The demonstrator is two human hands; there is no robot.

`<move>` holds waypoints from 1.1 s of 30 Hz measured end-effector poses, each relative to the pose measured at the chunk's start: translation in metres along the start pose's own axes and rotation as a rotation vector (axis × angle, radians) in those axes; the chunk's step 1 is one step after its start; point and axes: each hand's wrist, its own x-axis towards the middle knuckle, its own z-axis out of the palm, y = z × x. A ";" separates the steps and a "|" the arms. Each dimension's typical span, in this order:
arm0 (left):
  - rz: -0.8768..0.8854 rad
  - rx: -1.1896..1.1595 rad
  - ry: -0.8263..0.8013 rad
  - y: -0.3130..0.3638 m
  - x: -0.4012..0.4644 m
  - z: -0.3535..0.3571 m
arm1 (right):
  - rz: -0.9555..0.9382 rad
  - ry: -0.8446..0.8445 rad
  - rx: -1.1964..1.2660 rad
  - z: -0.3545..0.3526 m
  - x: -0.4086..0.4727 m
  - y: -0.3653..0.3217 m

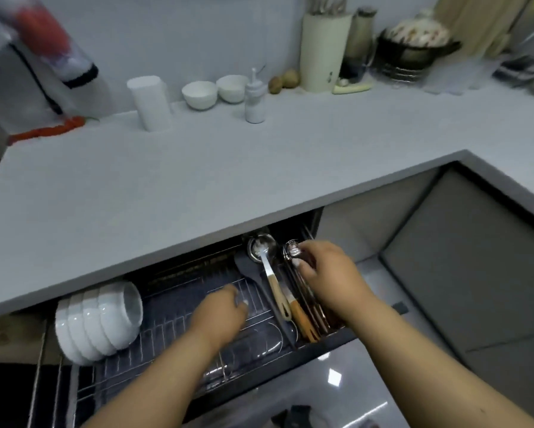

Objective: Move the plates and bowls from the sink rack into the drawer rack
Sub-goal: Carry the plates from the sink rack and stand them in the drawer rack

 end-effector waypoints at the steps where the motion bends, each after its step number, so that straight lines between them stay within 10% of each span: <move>1: 0.031 0.006 0.003 0.020 0.002 0.005 | 0.015 0.024 -0.004 -0.014 -0.005 0.015; 19: 0.607 0.134 0.024 0.385 0.017 0.122 | 0.298 0.435 0.023 -0.226 -0.097 0.268; 33: 0.859 0.180 -0.036 0.508 0.051 0.193 | 0.539 0.552 0.081 -0.279 -0.132 0.370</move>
